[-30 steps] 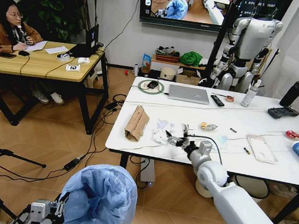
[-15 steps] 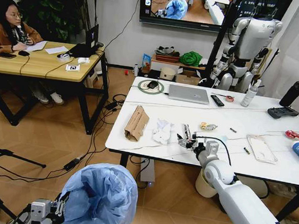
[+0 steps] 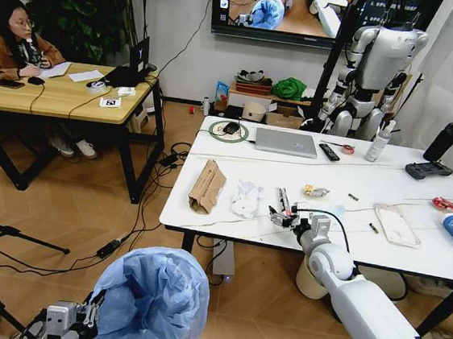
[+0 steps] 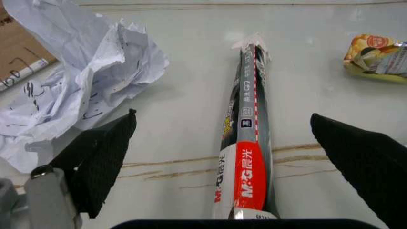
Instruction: Pick up the trash bin and place the trash from the table into it.
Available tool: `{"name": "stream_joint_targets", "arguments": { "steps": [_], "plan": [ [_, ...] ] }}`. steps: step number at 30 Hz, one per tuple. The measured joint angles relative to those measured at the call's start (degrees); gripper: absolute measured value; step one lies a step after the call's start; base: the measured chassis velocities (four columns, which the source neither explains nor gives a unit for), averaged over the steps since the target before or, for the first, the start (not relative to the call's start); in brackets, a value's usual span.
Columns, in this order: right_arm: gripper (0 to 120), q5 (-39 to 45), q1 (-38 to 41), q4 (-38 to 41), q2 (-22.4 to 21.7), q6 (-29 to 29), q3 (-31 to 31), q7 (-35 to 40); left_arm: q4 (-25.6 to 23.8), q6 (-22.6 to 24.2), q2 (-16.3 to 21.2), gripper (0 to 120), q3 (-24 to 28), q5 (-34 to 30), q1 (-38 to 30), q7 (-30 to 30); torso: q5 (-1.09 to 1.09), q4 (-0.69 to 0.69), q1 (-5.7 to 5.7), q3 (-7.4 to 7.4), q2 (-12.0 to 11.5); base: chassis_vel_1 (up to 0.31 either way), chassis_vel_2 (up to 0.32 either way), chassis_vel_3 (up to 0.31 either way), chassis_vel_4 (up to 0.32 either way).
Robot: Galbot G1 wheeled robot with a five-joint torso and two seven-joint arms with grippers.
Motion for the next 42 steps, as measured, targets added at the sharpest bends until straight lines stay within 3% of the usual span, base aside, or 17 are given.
{"name": "stream_joint_targets", "arguments": {
  "steps": [15,20,24,26,30,32,42],
  "plan": [
    [100,-0.8,1.2,-3.1,1.3,0.0,0.1,-0.2,0.3,0.0,0.2,0,0.0,-0.1,-0.3,0.0,0.00,0.00,0.00,0.00,0.0,0.000,0.000,0.000,0.000],
    [94,-0.8,1.2,-3.2,1.3,-0.1,0.1,-0.2,0.4,0.0,0.3,0,0.0,-0.2,-0.4,0.0,0.00,0.00,0.00,0.00,0.0,0.000,0.000,0.000,0.000],
    [74,-0.7,1.1,-3.5,1.2,-0.7,0.1,-0.2,0.6,0.1,0.5,0,0.1,-0.2,-0.5,0.0,0.00,0.00,0.00,0.00,0.0,0.000,0.000,0.000,0.000],
    [72,-0.7,1.0,-3.6,1.1,-0.7,0.2,-0.2,0.6,0.1,0.5,0,0.1,-0.2,-0.5,0.0,0.00,0.00,0.00,0.00,0.0,0.000,0.000,0.000,0.000],
    [52,-0.7,0.3,-3.6,0.5,-0.7,0.8,-0.3,0.6,0.2,0.7,0,0.1,-0.3,-0.5,0.0,0.00,0.00,0.00,0.00,0.0,0.000,0.000,0.000,0.000],
    [49,-0.7,0.1,-3.5,0.4,-0.7,0.9,-0.3,0.6,0.3,0.7,0,0.2,-0.3,-0.5,0.0,0.00,0.00,0.00,0.00,0.0,0.000,0.000,0.000,0.000],
    [10,0.0,-0.8,-2.1,0.1,-1.1,0.4,-0.1,0.0,1.2,0.9,0,0.2,-0.5,-0.5,-0.3,-0.01,0.00,0.00,0.00,0.0,0.000,0.000,0.000,0.000]
  ]
}}
